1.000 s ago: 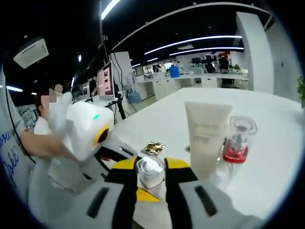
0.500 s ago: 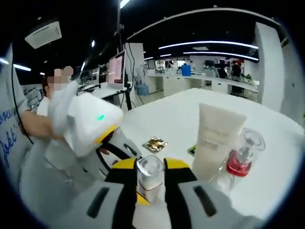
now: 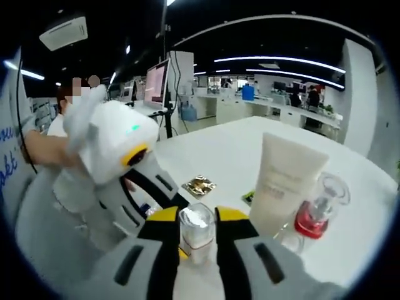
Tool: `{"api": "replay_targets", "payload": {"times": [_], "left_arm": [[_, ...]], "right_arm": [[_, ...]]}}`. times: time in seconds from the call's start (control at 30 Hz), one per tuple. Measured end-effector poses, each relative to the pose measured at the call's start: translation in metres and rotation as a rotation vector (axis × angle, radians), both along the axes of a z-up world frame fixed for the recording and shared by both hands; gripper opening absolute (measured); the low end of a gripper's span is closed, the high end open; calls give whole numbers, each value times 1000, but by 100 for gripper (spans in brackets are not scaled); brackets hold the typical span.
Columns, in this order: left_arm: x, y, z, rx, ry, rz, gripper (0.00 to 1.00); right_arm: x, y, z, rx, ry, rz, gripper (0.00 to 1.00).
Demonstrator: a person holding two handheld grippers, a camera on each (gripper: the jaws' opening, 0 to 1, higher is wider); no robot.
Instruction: Arrange the skincare products in the storage area until every visible bottle or jar stands upright without overlapping.
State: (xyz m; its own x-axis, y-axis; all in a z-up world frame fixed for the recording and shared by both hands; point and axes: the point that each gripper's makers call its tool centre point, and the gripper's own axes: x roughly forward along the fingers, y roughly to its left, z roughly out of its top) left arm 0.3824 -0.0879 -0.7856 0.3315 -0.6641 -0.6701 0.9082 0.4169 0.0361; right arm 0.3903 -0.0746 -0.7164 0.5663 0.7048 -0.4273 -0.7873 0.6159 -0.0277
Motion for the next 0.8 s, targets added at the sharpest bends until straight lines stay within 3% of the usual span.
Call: {"api": "replay_targets", "payload": {"times": [0.4,0.8], "left_arm": [[-1,3,-6,15,21,5,22],[-3,8,-11,36,28,12,19]], "right_arm": [[-2,-4,0,13,12,-15,22],[-13,-23,3,3,29,-24,24]]}}
